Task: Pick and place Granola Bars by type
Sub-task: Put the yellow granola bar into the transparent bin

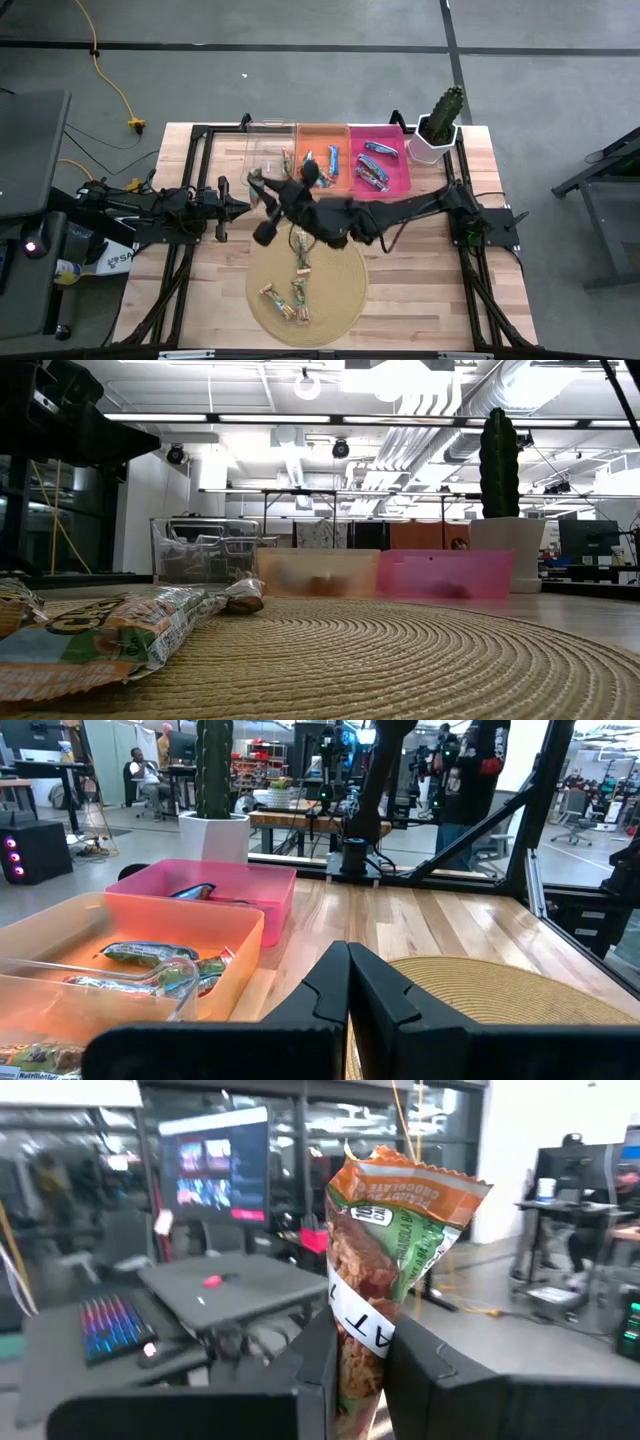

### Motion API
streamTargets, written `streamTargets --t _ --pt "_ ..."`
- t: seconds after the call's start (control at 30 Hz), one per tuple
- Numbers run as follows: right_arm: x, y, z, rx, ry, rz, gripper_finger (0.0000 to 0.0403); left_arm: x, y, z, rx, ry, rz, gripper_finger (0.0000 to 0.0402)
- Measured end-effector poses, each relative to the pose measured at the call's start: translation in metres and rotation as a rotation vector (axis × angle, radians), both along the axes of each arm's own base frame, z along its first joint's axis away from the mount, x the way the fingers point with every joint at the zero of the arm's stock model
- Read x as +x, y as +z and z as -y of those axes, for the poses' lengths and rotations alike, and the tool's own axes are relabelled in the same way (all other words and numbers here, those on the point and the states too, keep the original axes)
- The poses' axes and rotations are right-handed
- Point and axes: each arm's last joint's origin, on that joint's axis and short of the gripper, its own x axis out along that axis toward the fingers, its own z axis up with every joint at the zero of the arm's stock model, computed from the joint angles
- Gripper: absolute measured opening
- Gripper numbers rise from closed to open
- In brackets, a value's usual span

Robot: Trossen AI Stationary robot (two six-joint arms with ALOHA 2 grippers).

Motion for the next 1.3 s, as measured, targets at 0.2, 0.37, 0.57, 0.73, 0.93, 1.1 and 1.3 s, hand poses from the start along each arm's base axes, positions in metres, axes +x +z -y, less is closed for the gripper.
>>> streamTargets --t 0.2,0.37,0.57,0.73,0.93,1.1,1.3 --pt "0.008 0.005 0.034 0.048 0.05 0.093 0.0045 0.0 0.0 0.0 0.0 0.0 0.0 0.0001" --pt "0.017 0.001 0.081 0.092 0.022 0.113 0.005 0.0 0.0 0.0 0.0 0.0 0.0 0.0001" --pt "0.031 -0.023 0.146 0.181 -0.005 0.087 0.0047 0.0 0.0 0.0 0.0 0.0 0.0 0.0001" --pt "0.039 -0.047 0.193 0.269 -0.051 0.067 0.0049 0.0 0.0 0.0 0.0 0.0 0.002 0.0001" --pt "0.053 -0.093 0.236 0.415 -0.042 0.033 0.0047 0.0 0.0 0.0 0.0 -0.005 0.0 0.0001" --pt "0.065 -0.134 0.259 0.536 -0.012 0.012 0.0046 0.0 0.0 0.0 0.0 -0.004 0.001 0.0001" --pt "0.073 -0.169 0.27 0.643 0.002 -0.019 0.005 0.0 0.0 0.0 0.0 -0.001 0.0 0.0001"
